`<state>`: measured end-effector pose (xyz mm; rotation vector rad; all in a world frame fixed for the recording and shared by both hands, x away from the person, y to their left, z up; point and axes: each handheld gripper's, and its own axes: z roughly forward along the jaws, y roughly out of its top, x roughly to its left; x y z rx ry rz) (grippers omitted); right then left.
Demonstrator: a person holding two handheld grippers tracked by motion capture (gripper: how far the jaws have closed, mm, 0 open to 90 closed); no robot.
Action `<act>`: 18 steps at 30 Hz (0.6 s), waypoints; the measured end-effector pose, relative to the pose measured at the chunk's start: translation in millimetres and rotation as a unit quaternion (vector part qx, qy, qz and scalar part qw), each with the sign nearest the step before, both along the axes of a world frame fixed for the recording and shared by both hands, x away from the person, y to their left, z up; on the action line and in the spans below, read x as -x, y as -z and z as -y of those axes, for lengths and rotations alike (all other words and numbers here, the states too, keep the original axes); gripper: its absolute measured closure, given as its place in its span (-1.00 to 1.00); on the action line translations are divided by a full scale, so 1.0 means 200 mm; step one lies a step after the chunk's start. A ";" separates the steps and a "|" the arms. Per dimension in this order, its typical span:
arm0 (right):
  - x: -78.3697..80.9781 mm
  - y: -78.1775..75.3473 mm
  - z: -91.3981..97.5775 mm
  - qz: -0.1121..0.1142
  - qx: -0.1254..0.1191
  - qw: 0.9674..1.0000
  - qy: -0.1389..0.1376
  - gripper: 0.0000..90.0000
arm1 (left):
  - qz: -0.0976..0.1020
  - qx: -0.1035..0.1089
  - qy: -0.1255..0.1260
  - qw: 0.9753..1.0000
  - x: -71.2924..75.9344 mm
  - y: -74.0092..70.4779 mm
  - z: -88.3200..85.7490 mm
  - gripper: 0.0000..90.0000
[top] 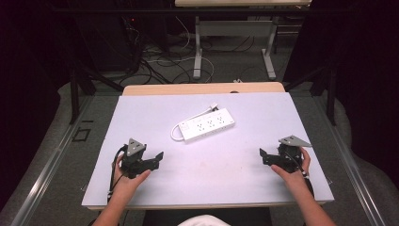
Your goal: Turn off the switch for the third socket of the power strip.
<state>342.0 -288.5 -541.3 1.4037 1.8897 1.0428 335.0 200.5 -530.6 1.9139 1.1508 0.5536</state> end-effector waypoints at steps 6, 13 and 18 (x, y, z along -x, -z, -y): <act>-0.01 0.00 0.00 0.000 -0.002 1.000 -0.004 -0.85 | -0.002 -0.007 0.013 1.000 -0.02 -0.02 0.06 -0.40; -0.02 0.00 0.00 0.001 -0.004 1.000 -0.004 -0.83 | 0.004 -0.009 0.024 1.000 -0.06 -0.03 0.11 -0.34; -0.03 0.00 -0.01 -0.003 -0.015 1.000 -0.003 -0.83 | 0.011 -0.003 0.033 0.999 -0.10 -0.04 0.14 -0.30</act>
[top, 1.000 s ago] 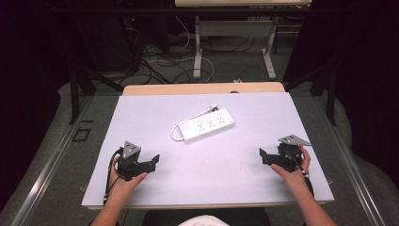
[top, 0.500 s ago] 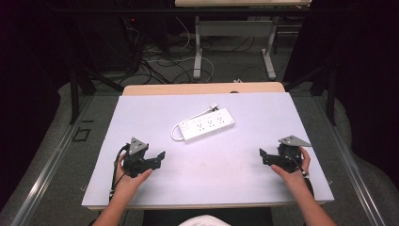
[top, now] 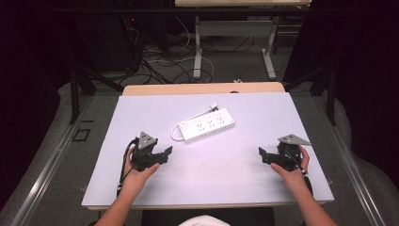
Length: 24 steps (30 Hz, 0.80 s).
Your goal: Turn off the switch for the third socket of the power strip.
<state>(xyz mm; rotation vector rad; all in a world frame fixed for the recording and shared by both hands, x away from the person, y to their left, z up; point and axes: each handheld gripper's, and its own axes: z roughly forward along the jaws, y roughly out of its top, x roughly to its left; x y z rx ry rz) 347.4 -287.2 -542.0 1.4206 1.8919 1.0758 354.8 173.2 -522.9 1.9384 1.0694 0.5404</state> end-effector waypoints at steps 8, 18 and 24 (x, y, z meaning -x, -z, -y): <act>-0.01 0.00 -0.01 0.002 0.004 1.000 -0.004 -0.83 | -0.006 0.004 0.011 1.000 -0.04 -0.03 0.05 -0.28; -0.02 0.00 -0.03 0.005 0.007 1.000 -0.016 -0.83 | -0.012 0.011 0.012 1.000 -0.12 -0.08 0.12 -0.27; -0.02 0.00 -0.03 0.004 0.007 1.000 -0.017 -0.83 | -0.018 0.024 0.022 0.999 -0.16 -0.11 0.16 -0.24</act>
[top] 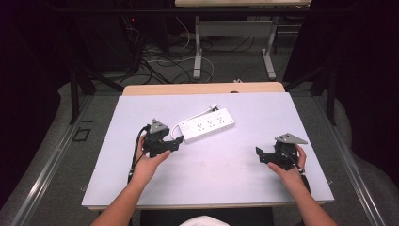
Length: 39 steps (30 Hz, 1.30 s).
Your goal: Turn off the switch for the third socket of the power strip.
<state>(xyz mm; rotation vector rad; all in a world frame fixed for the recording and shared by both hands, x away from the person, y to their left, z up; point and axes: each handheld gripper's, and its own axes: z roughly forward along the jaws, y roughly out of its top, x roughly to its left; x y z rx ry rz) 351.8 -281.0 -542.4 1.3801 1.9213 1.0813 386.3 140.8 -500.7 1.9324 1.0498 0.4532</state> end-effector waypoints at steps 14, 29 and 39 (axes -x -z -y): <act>0.00 0.00 -0.01 -0.005 -0.004 1.000 0.001 -0.83 | 0.001 0.025 0.012 1.000 -0.09 -0.14 0.11 -0.16; -0.01 0.01 0.00 -0.004 0.000 1.000 0.001 -0.80 | -0.001 0.036 0.033 0.999 -0.20 -0.24 0.28 0.02; -0.01 0.01 0.00 -0.008 -0.003 1.000 -0.002 -0.80 | -0.010 0.043 0.040 0.998 -0.27 -0.29 0.37 0.15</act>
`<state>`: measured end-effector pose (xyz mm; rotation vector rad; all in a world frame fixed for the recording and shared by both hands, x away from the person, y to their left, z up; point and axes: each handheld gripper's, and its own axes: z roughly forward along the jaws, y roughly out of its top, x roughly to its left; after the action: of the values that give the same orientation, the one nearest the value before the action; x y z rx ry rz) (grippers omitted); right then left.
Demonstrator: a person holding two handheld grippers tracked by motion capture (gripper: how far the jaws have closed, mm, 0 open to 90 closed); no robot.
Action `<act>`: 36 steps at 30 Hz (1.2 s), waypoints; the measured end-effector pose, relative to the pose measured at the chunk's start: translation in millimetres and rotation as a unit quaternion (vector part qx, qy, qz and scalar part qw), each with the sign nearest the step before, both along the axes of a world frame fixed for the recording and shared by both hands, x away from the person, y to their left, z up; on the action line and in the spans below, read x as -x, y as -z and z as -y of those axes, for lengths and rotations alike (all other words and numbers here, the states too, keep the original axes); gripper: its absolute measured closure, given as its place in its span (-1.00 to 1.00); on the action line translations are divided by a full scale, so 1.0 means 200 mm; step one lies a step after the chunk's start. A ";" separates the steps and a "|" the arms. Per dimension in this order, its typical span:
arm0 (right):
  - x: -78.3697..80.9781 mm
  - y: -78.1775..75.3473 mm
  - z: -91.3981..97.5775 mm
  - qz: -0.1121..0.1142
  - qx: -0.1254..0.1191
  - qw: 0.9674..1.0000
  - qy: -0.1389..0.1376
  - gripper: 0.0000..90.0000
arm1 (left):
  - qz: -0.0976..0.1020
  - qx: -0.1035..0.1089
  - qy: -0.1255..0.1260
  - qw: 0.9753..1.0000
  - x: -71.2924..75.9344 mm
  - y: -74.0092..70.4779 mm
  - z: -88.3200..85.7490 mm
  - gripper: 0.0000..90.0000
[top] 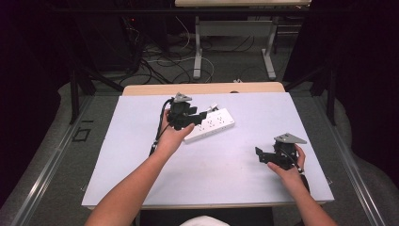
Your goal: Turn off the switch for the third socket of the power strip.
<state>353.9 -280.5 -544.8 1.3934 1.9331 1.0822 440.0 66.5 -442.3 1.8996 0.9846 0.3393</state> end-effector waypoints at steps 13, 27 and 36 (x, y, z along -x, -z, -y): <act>-0.01 0.00 0.00 0.000 -0.001 1.000 -0.002 -0.80 | -0.007 -0.005 -0.008 1.000 -0.10 0.00 0.04 0.30; -0.01 0.00 0.00 -0.004 -0.006 1.000 0.004 -0.80 | -0.020 -0.024 -0.006 0.999 -0.22 0.04 0.11 0.51; -0.01 0.01 0.02 -0.005 -0.007 1.000 0.008 -0.80 | -0.026 -0.036 -0.006 0.999 -0.29 0.07 0.19 0.61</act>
<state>355.9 -283.6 -546.7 1.4226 1.9207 1.0850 497.9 29.1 -455.4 1.9765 1.0313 0.3369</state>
